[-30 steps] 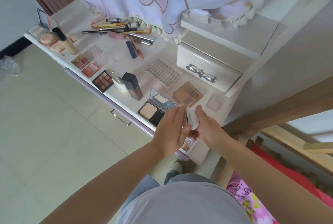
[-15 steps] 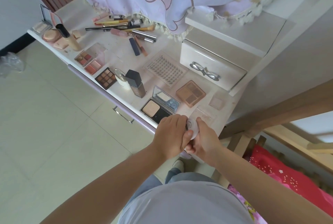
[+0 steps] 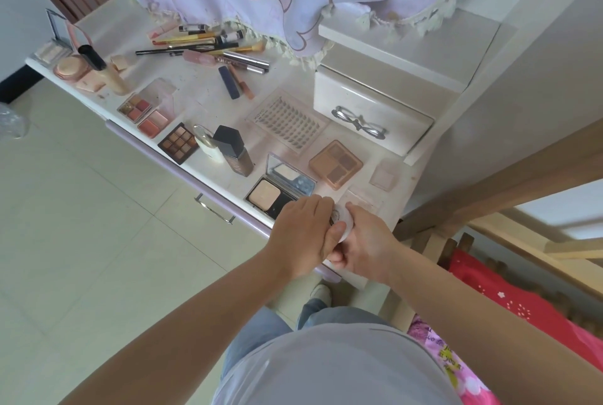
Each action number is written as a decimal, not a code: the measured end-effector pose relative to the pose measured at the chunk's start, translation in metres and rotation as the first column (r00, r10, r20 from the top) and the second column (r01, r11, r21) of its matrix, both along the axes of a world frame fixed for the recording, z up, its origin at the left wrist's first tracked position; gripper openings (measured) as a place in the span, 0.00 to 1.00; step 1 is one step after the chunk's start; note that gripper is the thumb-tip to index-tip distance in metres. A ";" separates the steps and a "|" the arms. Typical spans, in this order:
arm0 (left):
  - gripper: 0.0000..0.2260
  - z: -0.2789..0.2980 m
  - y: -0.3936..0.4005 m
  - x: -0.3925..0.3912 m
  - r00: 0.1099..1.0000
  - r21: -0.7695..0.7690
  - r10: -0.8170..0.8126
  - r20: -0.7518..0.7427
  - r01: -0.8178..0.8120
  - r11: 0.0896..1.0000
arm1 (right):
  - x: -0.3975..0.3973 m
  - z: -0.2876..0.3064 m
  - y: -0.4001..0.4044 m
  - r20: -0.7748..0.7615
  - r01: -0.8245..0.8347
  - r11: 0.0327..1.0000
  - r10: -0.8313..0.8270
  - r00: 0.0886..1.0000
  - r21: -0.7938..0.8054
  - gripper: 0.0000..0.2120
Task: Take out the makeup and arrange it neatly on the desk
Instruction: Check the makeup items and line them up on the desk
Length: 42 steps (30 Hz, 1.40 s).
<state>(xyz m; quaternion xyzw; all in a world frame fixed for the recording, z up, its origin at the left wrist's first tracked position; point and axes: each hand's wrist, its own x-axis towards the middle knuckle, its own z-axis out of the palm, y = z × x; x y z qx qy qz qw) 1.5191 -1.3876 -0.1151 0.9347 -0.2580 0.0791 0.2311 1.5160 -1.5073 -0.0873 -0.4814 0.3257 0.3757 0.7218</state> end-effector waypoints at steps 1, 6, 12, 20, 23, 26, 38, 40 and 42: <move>0.23 0.002 0.002 0.001 1.000 0.006 -0.002 -0.002 0.002 1.000 | 0.000 0.001 0.002 -0.036 0.031 0.999 -0.030 0.999 0.010 0.21; 0.22 0.017 0.003 0.001 0.985 0.039 0.048 -0.165 -0.042 0.998 | 0.002 0.003 0.012 -0.018 0.073 0.996 -0.074 0.997 -0.043 0.19; 0.23 0.020 -0.003 0.001 0.881 -0.033 0.172 -0.441 -0.208 0.978 | 0.006 -0.003 0.011 0.163 -0.058 0.986 0.083 0.983 -0.155 0.19; 0.23 0.010 -0.010 0.012 0.345 -0.137 0.170 -0.923 -0.707 0.693 | -0.001 -0.008 -0.008 0.466 -0.153 0.818 0.457 0.758 -0.554 0.06; 0.25 0.008 -0.005 0.016 0.178 -0.028 0.148 -0.973 -0.724 0.689 | -0.005 -0.012 -0.028 0.506 -0.074 0.836 0.396 0.766 -0.543 0.07; 0.26 0.007 -0.003 0.017 0.184 -0.071 0.080 -0.980 -0.693 0.717 | -0.005 -0.023 -0.051 0.512 0.035 0.835 0.303 0.804 -0.549 0.11; 0.21 0.011 -0.021 0.048 0.007 -0.223 -0.427 -0.904 -0.861 0.458 | 0.028 -0.057 -0.087 0.589 0.237 0.761 0.226 0.776 -0.604 0.19; 0.19 0.015 -0.026 0.060 0.004 -0.214 -0.388 -0.921 -0.840 0.499 | 0.043 -0.061 -0.084 0.590 0.243 0.687 0.326 0.739 -0.684 0.19; 0.14 0.020 -0.032 0.076 0.016 -0.206 -0.336 -0.942 -0.816 0.540 | 0.060 -0.064 -0.082 0.578 0.263 0.625 0.374 0.726 -0.735 0.17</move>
